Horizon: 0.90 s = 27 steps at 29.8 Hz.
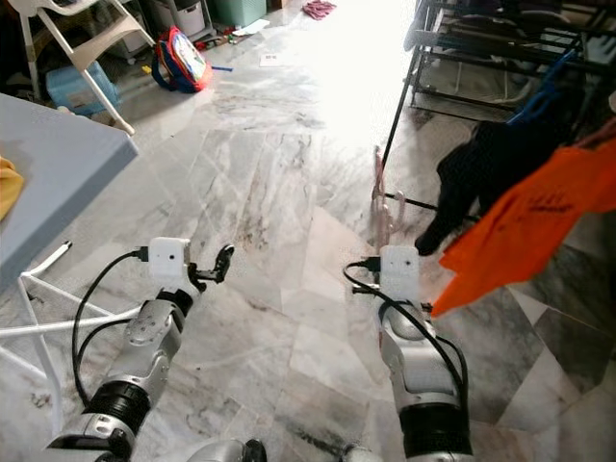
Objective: Hang hanger
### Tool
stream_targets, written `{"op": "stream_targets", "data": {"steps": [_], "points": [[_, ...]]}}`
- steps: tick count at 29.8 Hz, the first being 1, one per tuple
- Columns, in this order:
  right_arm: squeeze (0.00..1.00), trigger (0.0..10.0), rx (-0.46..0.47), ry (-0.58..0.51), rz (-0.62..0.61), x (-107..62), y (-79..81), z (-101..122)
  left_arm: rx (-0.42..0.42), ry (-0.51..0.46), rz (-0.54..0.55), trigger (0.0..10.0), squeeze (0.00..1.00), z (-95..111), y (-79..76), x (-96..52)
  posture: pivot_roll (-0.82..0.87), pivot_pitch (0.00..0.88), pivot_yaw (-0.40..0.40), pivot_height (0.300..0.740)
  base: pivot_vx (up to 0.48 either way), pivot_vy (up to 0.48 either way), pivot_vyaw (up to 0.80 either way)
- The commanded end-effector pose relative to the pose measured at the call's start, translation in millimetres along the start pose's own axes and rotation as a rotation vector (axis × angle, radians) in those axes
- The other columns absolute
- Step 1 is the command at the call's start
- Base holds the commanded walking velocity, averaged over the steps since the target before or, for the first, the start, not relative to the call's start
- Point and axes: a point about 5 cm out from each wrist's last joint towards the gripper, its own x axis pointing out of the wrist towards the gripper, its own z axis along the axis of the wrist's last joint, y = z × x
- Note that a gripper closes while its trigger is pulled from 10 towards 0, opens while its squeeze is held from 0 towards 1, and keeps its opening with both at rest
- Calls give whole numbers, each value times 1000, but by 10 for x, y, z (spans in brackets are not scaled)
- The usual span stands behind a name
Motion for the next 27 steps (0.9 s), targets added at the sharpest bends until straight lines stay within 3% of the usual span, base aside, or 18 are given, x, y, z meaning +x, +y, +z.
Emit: {"op": "stream_targets", "data": {"steps": [1, 12, 27], "points": [[0, 10000, 3, -2, -39, -10, -118, 4, -8, 13, -29, 10000, 0, -37, -104, -4, -148, 139, 31, 740, 371, 300, -694], [0, 10000, 3, 0, -41, -15, -122, 5, -15, 20, -46, 10000, 0, -48, -146, 2, -153, 141, 27, 740, 376, 298, -758], [0, 10000, -8, 14, -27, -2, -141, 7, -17, 23, -69, 10000, 0, -57, -223, -1, -154, 157, 28, 740, 376, 298, 0]]}}
